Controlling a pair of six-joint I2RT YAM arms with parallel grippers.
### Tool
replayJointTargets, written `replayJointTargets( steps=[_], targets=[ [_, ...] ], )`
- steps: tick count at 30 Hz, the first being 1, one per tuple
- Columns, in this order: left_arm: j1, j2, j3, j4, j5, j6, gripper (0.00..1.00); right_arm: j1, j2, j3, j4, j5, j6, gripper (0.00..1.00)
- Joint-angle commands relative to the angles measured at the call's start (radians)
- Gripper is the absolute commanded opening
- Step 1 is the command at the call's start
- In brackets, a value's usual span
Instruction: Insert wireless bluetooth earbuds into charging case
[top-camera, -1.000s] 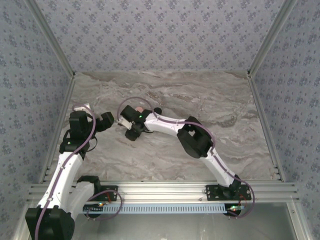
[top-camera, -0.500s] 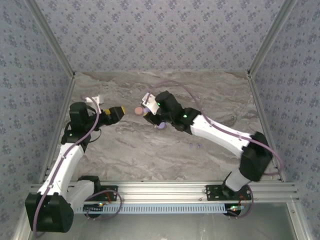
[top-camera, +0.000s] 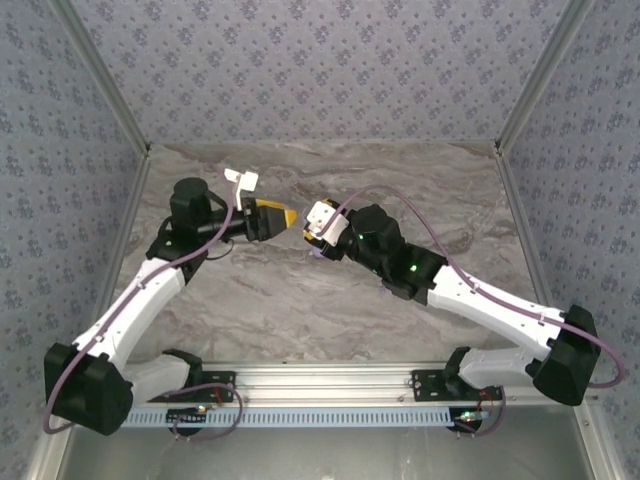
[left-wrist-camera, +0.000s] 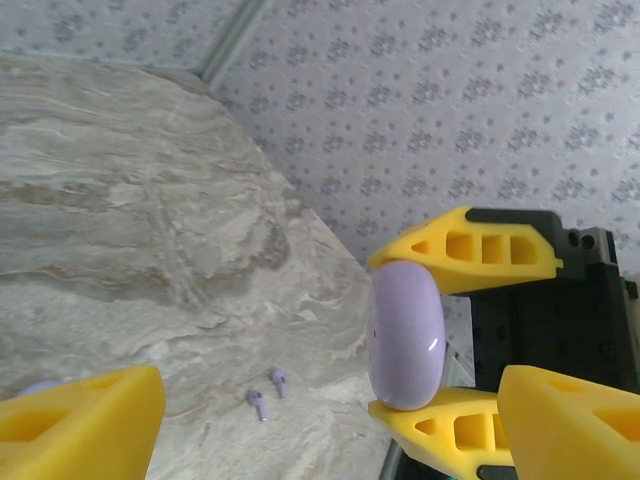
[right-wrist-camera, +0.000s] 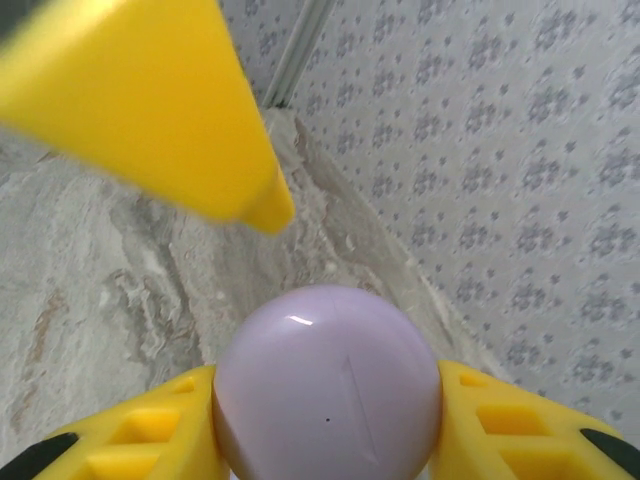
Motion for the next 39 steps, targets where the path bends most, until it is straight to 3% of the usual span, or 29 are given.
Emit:
replayJointTargets(
  steps=[1,19,29,32,39],
  targets=[
    [-0.034,0.023,0.047,0.041,0.036,0.001,0.83,0.012,-0.022,-0.011,0.051,0.038,-0.046,0.44],
    [-0.082,0.064,0.076,0.027,0.073,0.047,0.51,0.023,0.018,0.019,0.078,0.008,-0.056,0.45],
    [-0.087,0.070,0.084,0.018,0.086,0.061,0.24,0.018,0.029,0.046,0.063,0.007,-0.035,0.48],
    [-0.086,0.060,0.080,0.006,0.071,0.074,0.20,0.001,0.018,0.064,0.014,-0.011,0.001,0.55],
    [-0.090,-0.006,0.041,-0.009,-0.115,0.155,0.10,-0.093,-0.105,-0.009,-0.024,-0.190,0.141,0.94]
  ],
)
